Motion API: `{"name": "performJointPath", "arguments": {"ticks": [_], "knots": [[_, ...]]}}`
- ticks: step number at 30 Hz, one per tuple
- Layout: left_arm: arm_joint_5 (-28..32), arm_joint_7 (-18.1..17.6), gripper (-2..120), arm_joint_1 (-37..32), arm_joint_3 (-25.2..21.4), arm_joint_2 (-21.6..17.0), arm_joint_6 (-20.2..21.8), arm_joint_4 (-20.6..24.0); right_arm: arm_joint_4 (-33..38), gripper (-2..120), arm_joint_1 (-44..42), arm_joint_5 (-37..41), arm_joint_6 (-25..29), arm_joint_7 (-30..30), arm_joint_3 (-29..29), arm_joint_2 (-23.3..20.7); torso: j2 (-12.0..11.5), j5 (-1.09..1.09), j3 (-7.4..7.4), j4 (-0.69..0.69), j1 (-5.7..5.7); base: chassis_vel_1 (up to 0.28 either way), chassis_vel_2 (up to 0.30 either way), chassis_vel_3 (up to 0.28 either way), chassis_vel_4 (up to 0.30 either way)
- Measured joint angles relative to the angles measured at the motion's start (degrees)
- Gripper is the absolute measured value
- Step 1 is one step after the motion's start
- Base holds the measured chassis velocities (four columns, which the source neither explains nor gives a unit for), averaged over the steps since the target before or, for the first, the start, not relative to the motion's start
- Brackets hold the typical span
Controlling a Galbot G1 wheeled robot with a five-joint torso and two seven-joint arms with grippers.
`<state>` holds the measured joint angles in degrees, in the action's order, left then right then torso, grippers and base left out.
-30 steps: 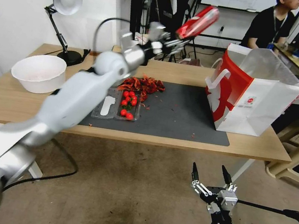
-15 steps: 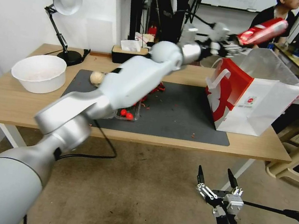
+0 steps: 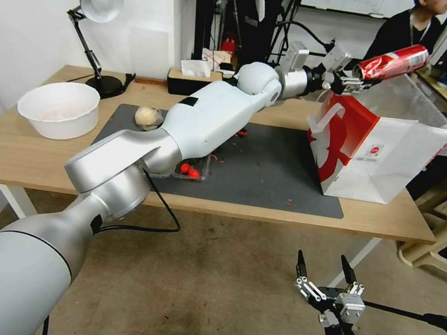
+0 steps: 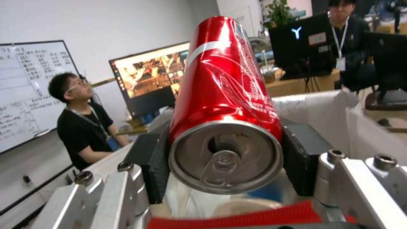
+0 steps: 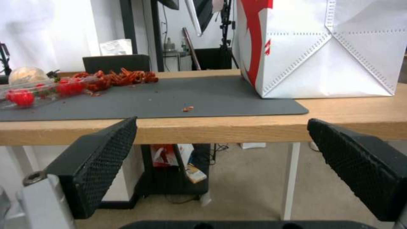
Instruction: Pick up the trash from the table and place it into the takeout bag.
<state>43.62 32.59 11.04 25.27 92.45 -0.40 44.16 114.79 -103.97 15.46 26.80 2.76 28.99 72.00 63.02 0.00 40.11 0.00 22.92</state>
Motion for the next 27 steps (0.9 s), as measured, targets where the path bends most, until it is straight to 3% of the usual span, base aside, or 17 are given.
{"name": "performJointPath", "arguments": {"ticks": [9,19,27], "knots": [[-2.18,1.19,56,0.18,0.90,-0.18,-0.35,-0.66,-0.65,100,0.01,0.24,0.70,-0.26,0.02,-0.10,0.00,0.00,0.00,-0.01,0.00,0.000,0.000,0.000,0.000],[-2.08,0.76,95,0.37,0.86,-0.27,-0.25,-0.25,-0.94,100,-0.18,0.45,1.10,-0.48,-0.04,-0.09,0.00,0.00,0.00,0.00,0.00,0.000,0.000,0.000,0.000],[-1.57,-2.92,100,-0.45,0.64,-0.28,-0.30,2.52,-0.99,100,-0.19,0.46,1.23,-0.36,-0.04,0.02,0.00,0.00,0.00,-0.01,0.00,0.000,0.000,0.000,0.000]]}}
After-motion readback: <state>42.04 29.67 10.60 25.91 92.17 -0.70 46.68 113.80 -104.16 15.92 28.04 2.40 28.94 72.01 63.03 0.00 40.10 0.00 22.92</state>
